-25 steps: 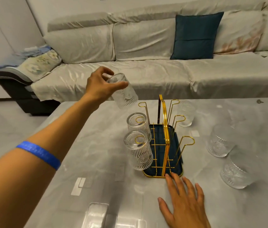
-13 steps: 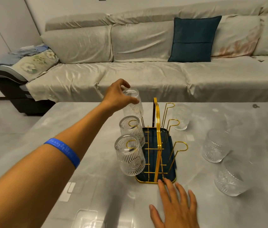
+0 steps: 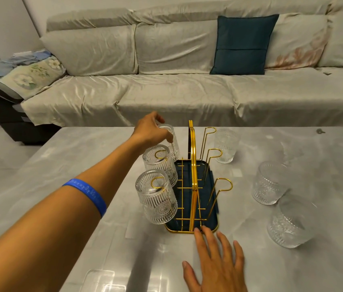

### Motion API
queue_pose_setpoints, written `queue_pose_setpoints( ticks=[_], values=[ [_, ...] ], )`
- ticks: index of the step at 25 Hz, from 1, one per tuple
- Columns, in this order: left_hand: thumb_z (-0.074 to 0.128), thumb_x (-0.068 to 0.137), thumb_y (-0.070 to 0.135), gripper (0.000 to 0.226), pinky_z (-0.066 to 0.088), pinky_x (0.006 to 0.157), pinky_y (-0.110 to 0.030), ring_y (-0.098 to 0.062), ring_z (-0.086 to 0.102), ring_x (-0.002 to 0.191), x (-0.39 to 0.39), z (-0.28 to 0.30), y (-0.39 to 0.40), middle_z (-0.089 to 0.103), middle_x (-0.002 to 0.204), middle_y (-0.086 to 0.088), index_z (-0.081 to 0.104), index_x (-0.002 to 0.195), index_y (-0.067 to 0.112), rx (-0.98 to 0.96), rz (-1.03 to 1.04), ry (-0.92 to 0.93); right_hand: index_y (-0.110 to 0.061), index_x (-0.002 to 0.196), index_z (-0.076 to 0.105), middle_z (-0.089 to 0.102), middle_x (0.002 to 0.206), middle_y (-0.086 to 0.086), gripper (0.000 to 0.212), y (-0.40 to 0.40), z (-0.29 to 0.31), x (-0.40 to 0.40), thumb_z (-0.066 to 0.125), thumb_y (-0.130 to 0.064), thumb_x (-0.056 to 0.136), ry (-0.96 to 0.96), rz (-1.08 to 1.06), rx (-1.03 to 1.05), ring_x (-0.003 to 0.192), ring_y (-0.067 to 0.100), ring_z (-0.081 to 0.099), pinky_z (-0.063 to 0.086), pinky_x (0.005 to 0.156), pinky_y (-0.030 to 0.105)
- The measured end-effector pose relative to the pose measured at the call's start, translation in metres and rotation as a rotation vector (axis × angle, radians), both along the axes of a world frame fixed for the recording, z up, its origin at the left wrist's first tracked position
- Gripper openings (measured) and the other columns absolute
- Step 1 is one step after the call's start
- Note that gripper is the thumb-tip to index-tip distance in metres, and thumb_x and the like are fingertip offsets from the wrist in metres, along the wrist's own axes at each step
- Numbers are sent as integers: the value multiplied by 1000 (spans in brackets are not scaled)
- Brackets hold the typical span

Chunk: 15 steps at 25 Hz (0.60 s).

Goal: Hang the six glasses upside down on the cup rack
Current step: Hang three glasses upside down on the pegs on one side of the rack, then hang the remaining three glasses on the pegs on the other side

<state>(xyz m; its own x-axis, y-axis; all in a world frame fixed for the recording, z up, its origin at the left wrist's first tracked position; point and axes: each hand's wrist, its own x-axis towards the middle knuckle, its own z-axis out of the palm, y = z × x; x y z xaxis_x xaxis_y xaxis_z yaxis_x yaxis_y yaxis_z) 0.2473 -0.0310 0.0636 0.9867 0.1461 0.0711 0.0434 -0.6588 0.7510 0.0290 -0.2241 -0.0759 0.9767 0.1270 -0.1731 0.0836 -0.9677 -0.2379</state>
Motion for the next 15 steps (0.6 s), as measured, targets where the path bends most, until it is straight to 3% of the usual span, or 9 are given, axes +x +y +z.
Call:
queue_pose_setpoints(
  ticks=[5, 9, 10, 12, 13, 15],
  values=[
    [81, 59, 22, 57, 55, 82, -47, -28, 58, 95, 1, 0, 0, 59, 107, -10, 53, 108, 18, -27, 5, 12, -21, 102, 75, 74, 104, 7, 88, -1, -5, 1, 3, -69, 82, -34, 42, -60, 86, 37, 70, 51, 67, 63],
    [78, 73, 19, 63, 49, 86, -38, -26, 53, 106, -21, -3, 3, 51, 124, -7, 47, 127, 15, -80, -45, 103, -23, 109, 72, 71, 110, 7, 82, -3, -6, -17, 9, -69, 83, -96, 34, -21, 93, 37, 68, 50, 73, 63],
    [76, 76, 18, 60, 46, 84, -35, -24, 53, 108, -43, -5, 7, 50, 125, -6, 47, 129, 15, -187, 8, 77, -26, 119, 65, 66, 122, 6, 77, -1, -9, -32, 13, -69, 83, -135, 71, -43, 105, 37, 64, 45, 82, 65],
    [72, 80, 18, 44, 44, 79, -29, -19, 58, 102, -71, -7, 22, 59, 118, -4, 56, 120, 17, -485, 213, -184, -34, 146, 27, 33, 153, -1, 73, -5, -18, -35, 15, -68, 83, -83, 75, -44, 137, 32, 31, 14, 108, 62],
    [70, 79, 19, 33, 44, 75, -28, -15, 61, 96, -99, -14, 30, 64, 109, -1, 61, 111, 22, -588, 351, -304, -34, 149, 10, 18, 158, -4, 74, -8, -21, -32, 11, -69, 83, -95, 71, -33, 142, 28, 16, 0, 111, 56],
    [66, 79, 17, 19, 45, 70, -27, -14, 62, 87, -159, -50, 37, 67, 95, 4, 64, 91, 31, -623, 558, -363, -32, 149, 5, 15, 159, -3, 73, -8, -26, -16, 11, -67, 86, -180, 64, -2, 143, 27, 11, -5, 113, 53]
  ],
)
